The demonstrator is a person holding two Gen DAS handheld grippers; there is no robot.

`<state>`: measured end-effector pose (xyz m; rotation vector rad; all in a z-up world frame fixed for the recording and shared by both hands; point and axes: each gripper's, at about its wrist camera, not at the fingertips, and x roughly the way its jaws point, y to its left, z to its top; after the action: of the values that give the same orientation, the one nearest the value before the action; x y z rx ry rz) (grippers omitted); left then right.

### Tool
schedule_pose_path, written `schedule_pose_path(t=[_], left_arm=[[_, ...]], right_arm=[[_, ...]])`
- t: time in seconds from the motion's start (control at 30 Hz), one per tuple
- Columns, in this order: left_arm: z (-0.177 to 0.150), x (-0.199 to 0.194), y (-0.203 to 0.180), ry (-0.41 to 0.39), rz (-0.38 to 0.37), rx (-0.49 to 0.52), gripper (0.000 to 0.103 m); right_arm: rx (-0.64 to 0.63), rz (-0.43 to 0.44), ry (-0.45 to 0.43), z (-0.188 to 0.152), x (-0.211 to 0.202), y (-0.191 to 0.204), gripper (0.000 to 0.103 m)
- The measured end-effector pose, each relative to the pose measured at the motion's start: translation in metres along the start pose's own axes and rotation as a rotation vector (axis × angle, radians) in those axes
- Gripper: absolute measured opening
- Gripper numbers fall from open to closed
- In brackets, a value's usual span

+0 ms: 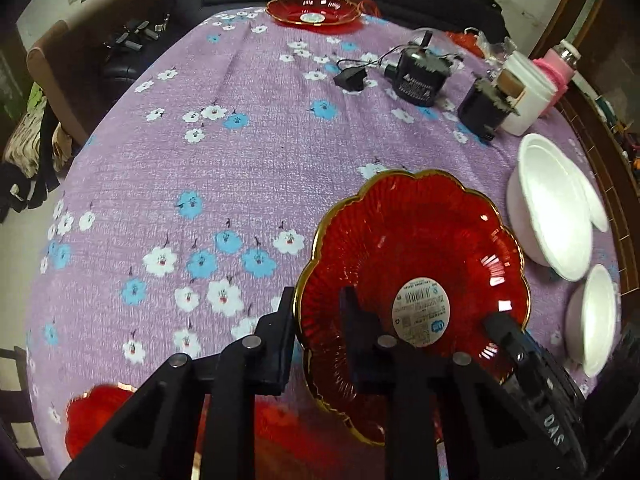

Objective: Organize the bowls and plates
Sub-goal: 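Place the red sticker plate onto the stack held by the right tool, open left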

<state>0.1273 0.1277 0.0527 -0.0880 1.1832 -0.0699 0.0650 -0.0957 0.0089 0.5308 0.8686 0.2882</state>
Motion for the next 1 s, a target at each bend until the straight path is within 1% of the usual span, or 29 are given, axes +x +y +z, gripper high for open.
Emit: schedule_pose_path(t=[0.13, 0.17, 0.27, 0.37, 0.47, 0.63, 0.73, 0.9, 1.0], left_arm=[[-0.011, -0.017, 0.005, -0.021, -0.018, -0.014, 0.021], [-0.007, -0.017, 0.001, -0.030, -0.021, -0.019, 0.021], [-0.017, -0.035, 0.008, -0.056, -0.035, -0.036, 0.021], [-0.027, -0.055, 0.017, -0.085, -0.041, -0.052, 0.021], [-0.042, -0.077, 0.035, -0.117, -0.039, -0.071, 0.021], [-0.069, -0.101, 0.075, -0.141, -0.058, -0.149, 0.021], [-0.093, -0.113, 0.101, -0.148, -0.067, -0.202, 0.021], [-0.126, -0.124, 0.126, -0.163, -0.057, -0.242, 0.021], [-0.144, -0.126, 0.137, -0.165, -0.055, -0.264, 0.021]], right_arm=[[0.009, 0.038, -0.030, 0.002, -0.015, 0.002, 0.013], [0.007, 0.046, -0.037, 0.002, -0.019, 0.004, 0.013], [0.000, 0.075, -0.055, 0.001, -0.029, 0.013, 0.013], [-0.022, 0.091, -0.069, -0.001, -0.038, 0.028, 0.013], [-0.062, 0.109, -0.076, -0.008, -0.048, 0.049, 0.013], [-0.116, 0.151, -0.043, -0.028, -0.056, 0.085, 0.013], [-0.150, 0.173, -0.016, -0.041, -0.057, 0.105, 0.013], [-0.224, 0.176, 0.022, -0.068, -0.058, 0.135, 0.013], [-0.243, 0.174, 0.051, -0.082, -0.054, 0.142, 0.013]])
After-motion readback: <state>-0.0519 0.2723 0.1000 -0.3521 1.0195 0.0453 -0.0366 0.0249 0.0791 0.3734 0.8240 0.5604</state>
